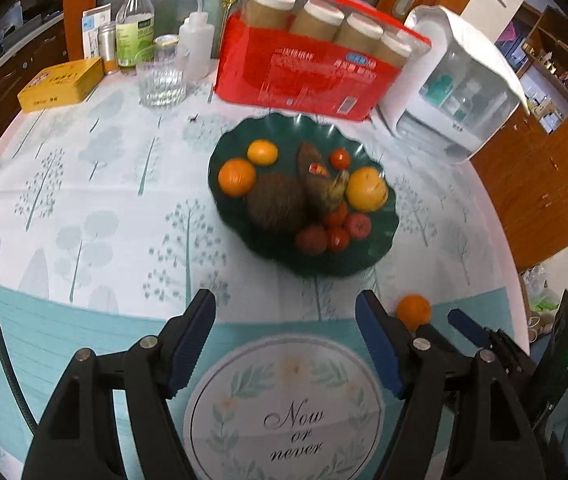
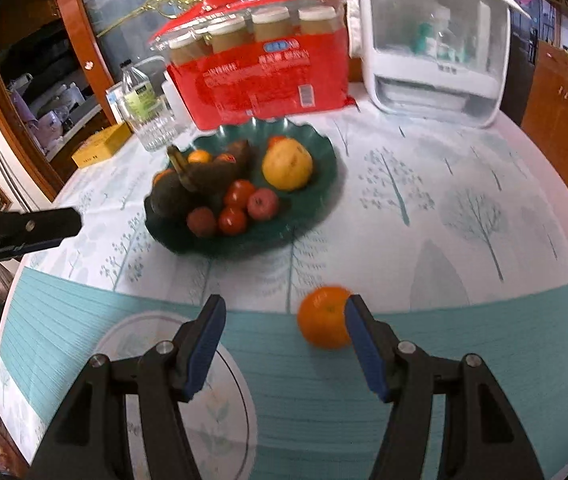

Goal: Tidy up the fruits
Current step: 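Move the right tool toward the last orange on the runner, then close the right tool on the orange and lift it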

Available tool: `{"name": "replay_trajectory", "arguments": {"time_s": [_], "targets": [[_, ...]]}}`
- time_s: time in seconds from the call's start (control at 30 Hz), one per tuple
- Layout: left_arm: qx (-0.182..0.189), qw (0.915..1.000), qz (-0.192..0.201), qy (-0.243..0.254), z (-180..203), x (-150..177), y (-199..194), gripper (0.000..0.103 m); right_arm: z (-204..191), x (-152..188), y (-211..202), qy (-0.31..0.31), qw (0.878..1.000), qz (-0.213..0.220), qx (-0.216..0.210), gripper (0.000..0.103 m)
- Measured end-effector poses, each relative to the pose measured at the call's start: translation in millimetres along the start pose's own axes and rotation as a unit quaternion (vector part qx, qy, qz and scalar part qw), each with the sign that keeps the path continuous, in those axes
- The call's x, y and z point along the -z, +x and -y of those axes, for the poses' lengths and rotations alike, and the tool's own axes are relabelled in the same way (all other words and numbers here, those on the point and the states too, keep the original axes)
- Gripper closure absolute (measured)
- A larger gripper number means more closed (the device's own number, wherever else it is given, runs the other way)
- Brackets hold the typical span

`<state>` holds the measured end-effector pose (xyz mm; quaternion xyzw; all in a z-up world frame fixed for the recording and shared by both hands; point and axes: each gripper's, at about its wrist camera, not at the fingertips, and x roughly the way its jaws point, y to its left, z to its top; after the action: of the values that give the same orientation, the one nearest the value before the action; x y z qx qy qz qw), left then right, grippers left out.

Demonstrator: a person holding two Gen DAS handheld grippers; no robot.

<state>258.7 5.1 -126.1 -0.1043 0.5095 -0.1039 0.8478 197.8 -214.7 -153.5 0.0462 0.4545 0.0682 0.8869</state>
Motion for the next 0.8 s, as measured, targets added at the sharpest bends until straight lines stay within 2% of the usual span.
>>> {"name": "replay_trajectory", "arguments": {"time_s": [0.3, 0.7, 0.8], "targets": [[-0.014, 0.9986, -0.050, -0.013, -14, 42, 22, 0.031, 12, 20, 23, 0.016, 0.998, -0.046, 0.025, 0.041], [-0.020, 0.9971, -0.071, -0.021, -29, 52, 34, 0.031, 18, 20, 52, 0.025, 0.998, -0.038, 0.043, 0.041], [-0.017, 0.9973, -0.069, -0.021, -30, 51, 34, 0.031, 18, 18, 54, 0.023, 0.998, -0.033, 0.047, 0.044]]}}
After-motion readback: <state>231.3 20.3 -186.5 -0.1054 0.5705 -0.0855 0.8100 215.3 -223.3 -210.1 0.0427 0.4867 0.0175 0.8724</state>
